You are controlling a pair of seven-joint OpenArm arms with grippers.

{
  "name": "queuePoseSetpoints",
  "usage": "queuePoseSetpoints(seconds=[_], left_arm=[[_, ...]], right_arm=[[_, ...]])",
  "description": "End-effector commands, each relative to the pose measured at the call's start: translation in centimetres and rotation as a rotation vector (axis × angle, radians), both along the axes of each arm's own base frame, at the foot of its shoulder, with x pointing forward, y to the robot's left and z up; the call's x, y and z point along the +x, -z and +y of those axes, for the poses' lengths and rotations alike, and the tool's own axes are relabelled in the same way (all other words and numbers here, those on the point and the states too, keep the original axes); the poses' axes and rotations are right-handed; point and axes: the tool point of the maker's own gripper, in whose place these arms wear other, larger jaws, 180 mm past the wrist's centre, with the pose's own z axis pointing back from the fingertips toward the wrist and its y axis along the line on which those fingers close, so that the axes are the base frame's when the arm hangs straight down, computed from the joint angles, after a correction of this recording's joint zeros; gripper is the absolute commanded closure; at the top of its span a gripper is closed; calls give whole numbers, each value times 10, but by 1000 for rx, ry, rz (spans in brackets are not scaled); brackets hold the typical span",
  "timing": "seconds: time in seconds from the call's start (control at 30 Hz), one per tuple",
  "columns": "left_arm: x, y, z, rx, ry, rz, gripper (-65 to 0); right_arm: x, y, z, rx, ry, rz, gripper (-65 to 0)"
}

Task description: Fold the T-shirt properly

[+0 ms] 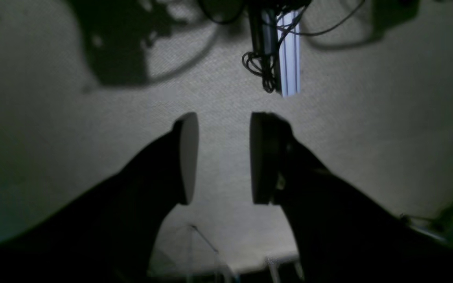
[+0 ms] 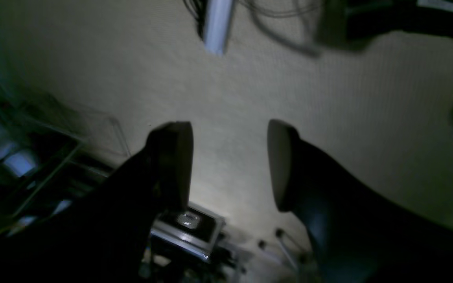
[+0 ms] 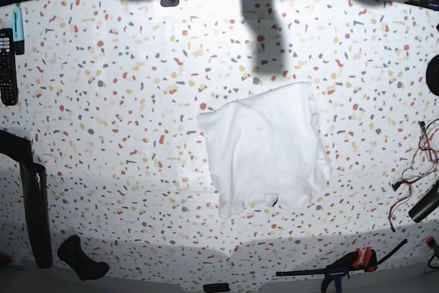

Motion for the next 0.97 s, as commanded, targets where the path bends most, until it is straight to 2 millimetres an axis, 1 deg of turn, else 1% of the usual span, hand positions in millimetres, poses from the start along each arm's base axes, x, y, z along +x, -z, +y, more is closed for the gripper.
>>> queuePoseSetpoints(seconds=[0.0, 0.07, 0.13, 0.2, 0.3, 0.37, 0.47, 0.53, 0.7, 0.8, 0.83, 0.87, 0.93], left_arm=[[-16, 3, -4, -1, 16, 60, -170], [-26, 10, -11, -4, 24, 108, -149], [-27, 15, -19, -15, 1, 109, -149], [-22, 17, -26, -25, -9, 99, -149], [-13, 20, -27, -20, 21, 102, -148], [-5, 21, -24, -5, 53, 117, -148], [10, 23, -21, 5, 50, 106, -148], [13, 24, -18, 22, 46, 105, -148], [13, 25, -16, 39, 41, 99, -148], [20, 25, -17, 35, 38, 79, -145], [22, 26, -18, 34, 38, 78, -132], [26, 26, -21, 32, 37, 76, -116], [35, 27, -30, 18, 33, 63, -94]], right_arm=[[0, 7, -15, -58, -24, 9, -301], [-1, 22, -34, -156, -66, 34, -301], [0, 32, -48, -218, -88, 51, -301], [2, 39, -56, -246, -84, 65, -301], [9, 46, -64, -259, -73, 71, -301], [18, 49, -68, -267, -63, 61, -301], [32, 51, -71, -276, -67, 46, -301], [38, 51, -72, -278, -72, 37, -301], [40, 50, -77, -284, -73, 27, -301], [41, 48, -85, -296, -75, 27, -301], [41, 48, -85, -292, -58, 25, -301], [43, 48, -83, -283, -24, 20, -301], [53, 48, -76, -255, 43, -12, -301]])
